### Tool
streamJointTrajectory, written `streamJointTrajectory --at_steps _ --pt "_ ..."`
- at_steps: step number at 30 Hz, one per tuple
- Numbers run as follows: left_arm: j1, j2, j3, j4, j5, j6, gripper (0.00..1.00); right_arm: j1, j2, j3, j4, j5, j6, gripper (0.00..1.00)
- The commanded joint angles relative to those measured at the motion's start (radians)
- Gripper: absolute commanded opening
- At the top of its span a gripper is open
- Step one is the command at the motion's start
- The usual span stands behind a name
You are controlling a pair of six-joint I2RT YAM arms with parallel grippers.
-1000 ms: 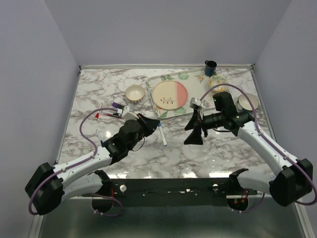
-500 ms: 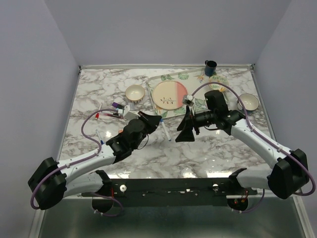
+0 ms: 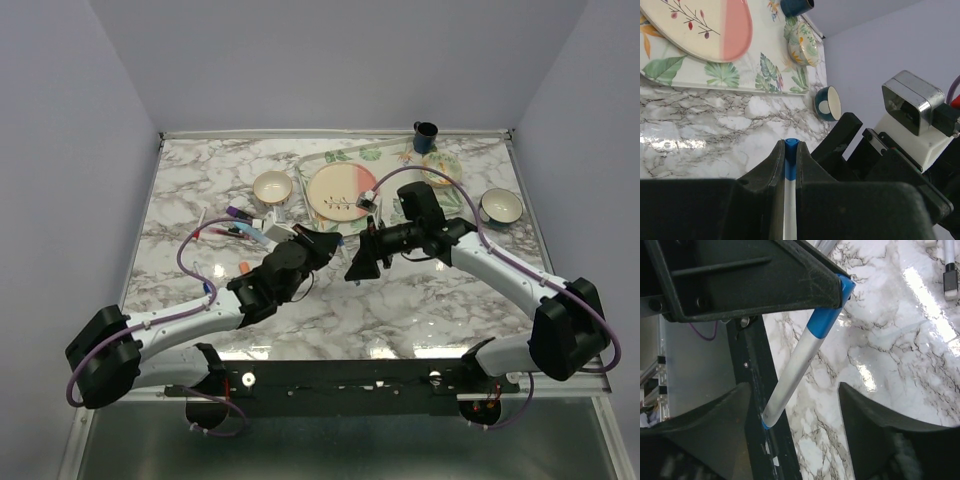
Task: Open the pen caps
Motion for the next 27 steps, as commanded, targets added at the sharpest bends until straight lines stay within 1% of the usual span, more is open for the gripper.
streamJointTrajectory --at_steps 1,2,4,5,8,9,10,11,12,13,14,15,16,18,22,27 --pt "-0.023 0.022 0.029 0.044 -0.063 0.007 0.00 0.010 0.012 0.032 0.025 0.013 0.030 0.64" --pt "-0.024 0.024 0.028 0.050 -0.065 0.008 0.00 0.009 0.012 0.031 0.028 0.010 0.035 0.50" --pt "-0.031 0.024 0.020 0.073 -0.062 0.014 0.00 0.009 0.014 0.021 0.033 0.003 0.036 0.36" --pt "-0.031 0.025 0.020 0.079 -0.051 0.017 0.00 0.010 0.012 0.018 0.034 0.005 0.035 0.24" --pt "-0.031 0.008 0.003 0.095 -0.032 0.047 0.05 0.010 -0.002 0.011 0.025 0.013 0.015 0.08" --pt "-0.031 -0.013 -0.015 0.101 -0.025 0.057 0.16 0.010 -0.009 0.009 0.017 0.016 0.006 0.06" --pt "-0.031 -0.025 -0.026 0.101 -0.023 0.071 0.23 0.010 -0.017 0.005 0.013 0.017 -0.018 0.04" --pt "-0.031 -0.041 -0.040 0.101 -0.019 0.080 0.32 0.010 -0.025 0.003 0.008 0.014 -0.035 0.01" --pt "-0.031 -0.073 -0.076 0.127 0.004 0.096 0.50 0.010 -0.040 0.006 -0.030 0.011 -0.089 0.00" --pt "-0.031 -0.090 -0.098 0.151 0.021 0.114 0.61 0.010 -0.048 0.006 -0.049 -0.001 -0.170 0.00" --pt "-0.031 -0.107 -0.126 0.183 0.052 0.163 0.70 0.010 -0.054 0.003 -0.065 -0.009 -0.201 0.01" --pt "-0.029 -0.140 -0.179 0.251 0.105 0.183 0.83 0.009 -0.064 0.000 -0.107 -0.019 -0.239 0.00" --pt "-0.029 -0.157 -0.204 0.272 0.127 0.203 0.88 0.010 -0.071 -0.002 -0.124 -0.038 -0.306 0.01" --pt "-0.029 -0.208 -0.259 0.306 0.158 0.234 0.94 0.010 -0.081 -0.014 -0.151 -0.052 -0.339 0.01" --pt "-0.029 -0.275 -0.321 0.332 0.165 0.245 0.96 0.010 -0.092 -0.015 -0.184 -0.096 -0.405 0.01" --pt "-0.029 -0.285 -0.339 0.369 0.184 0.246 0.96 0.009 -0.077 -0.018 -0.198 -0.124 -0.419 0.01"
